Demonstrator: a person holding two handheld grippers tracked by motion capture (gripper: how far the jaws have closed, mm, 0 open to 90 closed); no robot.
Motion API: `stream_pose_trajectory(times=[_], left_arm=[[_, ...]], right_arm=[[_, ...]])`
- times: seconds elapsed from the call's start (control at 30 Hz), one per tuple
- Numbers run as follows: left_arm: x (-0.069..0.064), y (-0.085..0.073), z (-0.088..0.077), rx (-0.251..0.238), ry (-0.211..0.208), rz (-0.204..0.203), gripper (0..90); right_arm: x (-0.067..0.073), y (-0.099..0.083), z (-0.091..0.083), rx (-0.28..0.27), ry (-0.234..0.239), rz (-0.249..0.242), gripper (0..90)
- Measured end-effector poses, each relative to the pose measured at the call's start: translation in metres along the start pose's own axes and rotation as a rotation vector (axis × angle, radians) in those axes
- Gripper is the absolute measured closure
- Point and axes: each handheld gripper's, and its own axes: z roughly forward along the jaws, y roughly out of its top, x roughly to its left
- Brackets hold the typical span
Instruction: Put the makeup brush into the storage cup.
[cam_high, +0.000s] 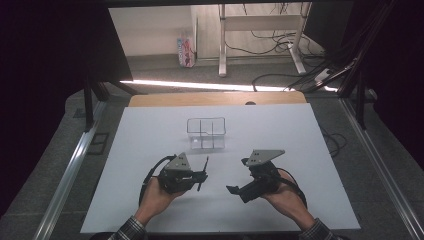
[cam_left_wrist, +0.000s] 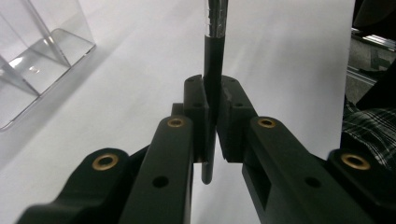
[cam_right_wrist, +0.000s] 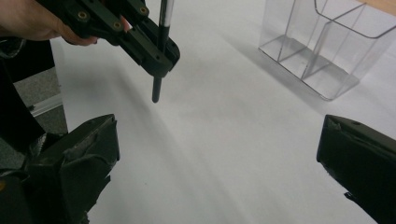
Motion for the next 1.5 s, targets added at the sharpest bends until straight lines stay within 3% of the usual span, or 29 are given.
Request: stream_pose_trajectory(times=[1.03, 1.5], left_arm=[[0.019, 0.01, -0.013, -0.06, 0.082, -0.064, 83.3], [0.04, 0.017, -0.017, -0.102, 0.099, -0.119, 83.4]], right_arm=[[-0.007, -0.038, -0.033, 0.029, -0.17, 0.037, 0.0], [-0.014, -0.059, -0.053, 0.032, -0.224, 0.088, 0.0]])
